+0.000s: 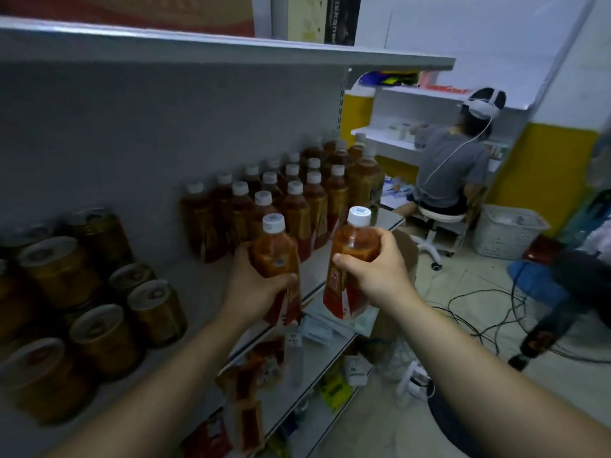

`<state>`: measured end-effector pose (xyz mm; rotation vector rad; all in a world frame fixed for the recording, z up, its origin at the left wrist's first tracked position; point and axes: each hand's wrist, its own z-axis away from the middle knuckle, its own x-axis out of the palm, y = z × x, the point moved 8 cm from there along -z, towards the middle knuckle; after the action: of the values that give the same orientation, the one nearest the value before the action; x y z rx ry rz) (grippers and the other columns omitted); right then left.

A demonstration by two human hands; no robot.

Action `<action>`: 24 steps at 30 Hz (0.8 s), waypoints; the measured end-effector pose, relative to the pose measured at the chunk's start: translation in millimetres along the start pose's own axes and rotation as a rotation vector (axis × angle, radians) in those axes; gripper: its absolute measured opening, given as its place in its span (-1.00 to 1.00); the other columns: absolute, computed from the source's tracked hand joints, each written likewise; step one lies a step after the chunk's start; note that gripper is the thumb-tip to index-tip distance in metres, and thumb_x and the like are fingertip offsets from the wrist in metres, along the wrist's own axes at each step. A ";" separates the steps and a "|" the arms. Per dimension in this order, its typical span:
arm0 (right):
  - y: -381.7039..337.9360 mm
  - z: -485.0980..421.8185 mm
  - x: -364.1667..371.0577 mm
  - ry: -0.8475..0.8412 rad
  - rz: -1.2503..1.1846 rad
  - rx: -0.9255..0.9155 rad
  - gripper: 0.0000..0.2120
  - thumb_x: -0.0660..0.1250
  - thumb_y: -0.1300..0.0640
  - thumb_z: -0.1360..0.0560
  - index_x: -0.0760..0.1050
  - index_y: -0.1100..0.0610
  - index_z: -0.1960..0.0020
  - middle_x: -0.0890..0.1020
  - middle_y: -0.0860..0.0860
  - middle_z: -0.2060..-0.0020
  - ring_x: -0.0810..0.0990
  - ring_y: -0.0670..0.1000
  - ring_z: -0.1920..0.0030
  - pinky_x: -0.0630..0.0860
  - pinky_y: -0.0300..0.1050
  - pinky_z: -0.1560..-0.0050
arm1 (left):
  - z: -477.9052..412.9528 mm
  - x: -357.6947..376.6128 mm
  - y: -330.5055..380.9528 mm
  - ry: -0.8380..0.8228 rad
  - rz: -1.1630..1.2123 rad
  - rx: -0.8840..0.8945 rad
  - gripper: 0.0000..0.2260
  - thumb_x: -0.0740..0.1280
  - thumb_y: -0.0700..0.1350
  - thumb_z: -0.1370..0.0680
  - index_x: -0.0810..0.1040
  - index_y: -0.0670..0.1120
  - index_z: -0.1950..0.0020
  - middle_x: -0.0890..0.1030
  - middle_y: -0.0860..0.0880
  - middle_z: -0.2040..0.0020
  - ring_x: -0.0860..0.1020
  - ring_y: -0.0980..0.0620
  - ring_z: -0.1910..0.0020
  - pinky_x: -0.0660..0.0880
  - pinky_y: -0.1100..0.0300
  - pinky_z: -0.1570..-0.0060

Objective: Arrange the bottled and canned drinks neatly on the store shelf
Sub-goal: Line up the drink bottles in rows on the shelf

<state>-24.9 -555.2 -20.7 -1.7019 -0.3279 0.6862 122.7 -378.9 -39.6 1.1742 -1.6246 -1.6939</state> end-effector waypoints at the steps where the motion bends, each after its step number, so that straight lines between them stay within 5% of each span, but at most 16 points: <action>1: 4.1 -13.1 3.2 -0.007 -0.007 0.005 -0.40 0.57 0.05 -0.30 0.29 -0.12 -0.18 0.51 -0.12 -0.02 0.52 0.01 -0.07 0.45 -0.02 -0.05 | -8.0 4.6 -2.2 0.005 -0.001 -0.006 -0.25 0.54 -0.18 -0.32 0.23 -0.02 -0.40 0.45 0.07 -0.13 0.46 0.06 -0.12 0.42 0.09 -0.13; 5: 19.3 -61.5 11.2 -0.060 -0.014 0.015 -0.33 0.57 0.05 -0.30 0.26 -0.09 -0.26 0.50 -0.12 -0.01 0.52 0.00 -0.07 0.44 -0.06 -0.04 | -32.9 28.7 -7.4 0.021 0.003 -0.010 -0.21 0.55 -0.17 -0.31 0.20 0.03 -0.42 0.44 0.13 -0.14 0.45 0.09 -0.15 0.41 0.10 -0.17; 9: 33.2 -111.2 6.7 -0.132 0.038 -0.030 -0.29 0.55 0.06 -0.34 0.24 0.00 -0.37 0.45 -0.09 -0.04 0.46 -0.04 -0.04 0.36 -0.13 0.00 | -54.7 63.1 -2.9 0.061 -0.002 0.040 -0.40 0.55 -0.24 -0.30 0.32 0.21 -0.11 0.47 0.22 -0.05 0.50 0.21 -0.03 0.42 0.27 -0.02; 13: 47.2 -157.8 -3.3 -0.264 0.000 -0.052 -0.38 0.52 0.07 -0.39 0.24 -0.08 -0.31 0.44 -0.24 0.05 0.46 -0.19 0.10 0.38 -0.27 0.11 | -73.4 98.2 -2.6 0.183 -0.034 0.052 -0.40 0.54 -0.11 -0.19 0.39 0.15 -0.14 0.55 0.09 -0.10 0.54 0.18 -0.07 0.47 0.24 -0.04; 16: 51.9 -185.2 -10.1 -0.309 0.086 -0.143 -0.37 0.51 -0.08 -0.33 0.34 -0.06 -0.32 0.50 -0.10 -0.12 0.51 -0.06 -0.12 0.47 -0.07 -0.11 | -83.8 123.5 2.9 0.248 -0.070 0.072 -0.43 0.56 -0.17 -0.23 0.40 0.24 -0.07 0.56 0.09 -0.10 0.54 0.25 -0.06 0.45 0.35 0.00; 18: 51.3 -198.9 -10.8 -0.340 0.208 -0.250 -0.36 0.50 -0.18 -0.29 0.38 -0.06 -0.29 0.48 -0.02 -0.18 0.47 0.01 -0.20 0.44 0.03 -0.22 | -89.6 135.4 3.5 0.292 -0.092 0.055 -0.45 0.56 -0.12 -0.26 0.41 0.20 -0.12 0.54 0.06 -0.15 0.53 0.20 -0.10 0.47 0.29 -0.07; 24: 45.8 -213.8 -5.0 -0.490 0.355 -0.382 -0.15 0.50 -0.09 -0.35 0.12 0.00 -0.49 0.29 0.04 -0.33 0.25 0.04 -0.35 0.19 -0.15 -0.19 | -89.1 146.3 3.6 0.363 -0.222 -0.013 -0.26 0.56 -0.05 -0.31 0.26 0.14 -0.39 0.43 0.18 -0.26 0.43 0.17 -0.24 0.39 0.16 -0.23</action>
<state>93.2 -738.4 -38.8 -1.9596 -0.5300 1.3818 124.9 -548.7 -62.2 1.5980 -1.2982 -1.5040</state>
